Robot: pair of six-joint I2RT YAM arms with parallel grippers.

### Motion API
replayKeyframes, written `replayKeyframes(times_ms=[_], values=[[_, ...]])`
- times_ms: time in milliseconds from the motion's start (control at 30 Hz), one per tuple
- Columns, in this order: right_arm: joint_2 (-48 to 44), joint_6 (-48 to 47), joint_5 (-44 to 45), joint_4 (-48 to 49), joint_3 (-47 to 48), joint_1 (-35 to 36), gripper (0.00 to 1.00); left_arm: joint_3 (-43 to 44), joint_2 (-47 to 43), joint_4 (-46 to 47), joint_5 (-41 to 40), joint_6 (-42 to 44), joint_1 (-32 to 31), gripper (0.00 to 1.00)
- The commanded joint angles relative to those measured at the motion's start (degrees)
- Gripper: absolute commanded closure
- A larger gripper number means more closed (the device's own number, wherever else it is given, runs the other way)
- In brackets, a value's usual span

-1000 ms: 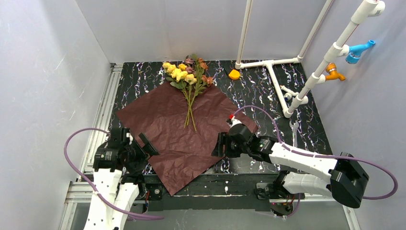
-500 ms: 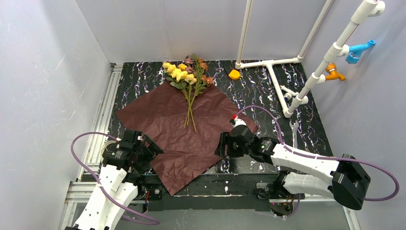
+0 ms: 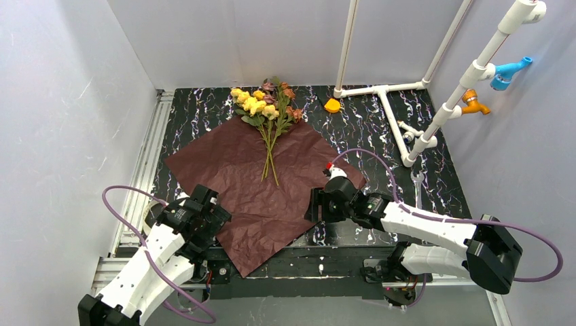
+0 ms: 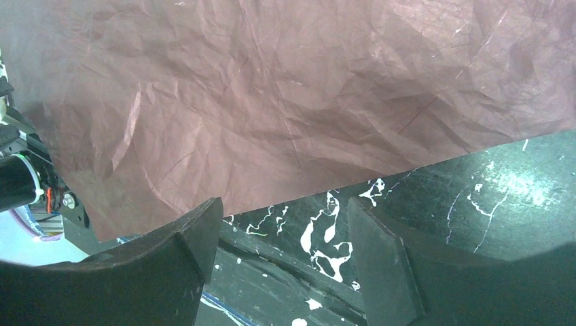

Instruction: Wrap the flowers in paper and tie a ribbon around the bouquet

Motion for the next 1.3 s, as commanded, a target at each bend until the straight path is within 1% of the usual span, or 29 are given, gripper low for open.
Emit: replayKeyframes(times_ms=[0, 167, 200, 333, 433, 500, 633, 767, 1000, 1267], values=[[-0.08, -1.86, 0.91, -0.89, 3.51, 0.04, 0.23, -3.23, -0.76, -8.19, -5.17, -3.74, -0.56, 0.19], [-1.12, -2.11, 1.68, -2.15, 3.25, 0.05, 0.23, -8.53, -0.81, -4.76, -5.88, -5.26, -0.58, 0.19], [-1.26, -2.23, 1.82, -2.37, 3.21, 0.04, 0.23, -9.17, -0.67, -4.43, -6.41, -5.40, -0.56, 0.23], [-1.28, -2.42, 2.23, -3.09, 2.91, -0.13, 0.23, -10.74, -4.98, -2.03, -8.39, -4.55, -0.56, 0.24], [-1.11, -2.64, 2.55, -3.36, 2.81, -0.22, 0.23, -12.06, -8.74, -1.20, -8.85, -5.00, -0.56, 0.30], [-0.85, -2.75, 2.72, -3.47, 2.85, -0.35, 0.23, -12.40, -9.90, -0.93, -9.03, -5.16, -0.56, 0.33], [-0.15, -2.90, 2.96, -3.93, 3.55, -0.52, 0.23, -13.26, -10.05, 3.13, -8.19, -3.51, -0.56, 0.35], [0.10, -3.49, 3.48, -4.54, 4.44, -0.55, 0.23, -12.79, -9.35, 6.05, -6.83, -1.89, -0.56, 0.32], [0.31, -3.53, 3.84, -5.60, 4.41, -0.59, 0.23, -8.97, -10.74, 5.53, -4.78, 1.25, -0.56, 0.24], [0.65, -3.09, 3.74, -5.56, 4.01, -0.57, 0.23, -6.90, -12.41, 4.47, -3.98, 2.34, -0.56, 0.22]])
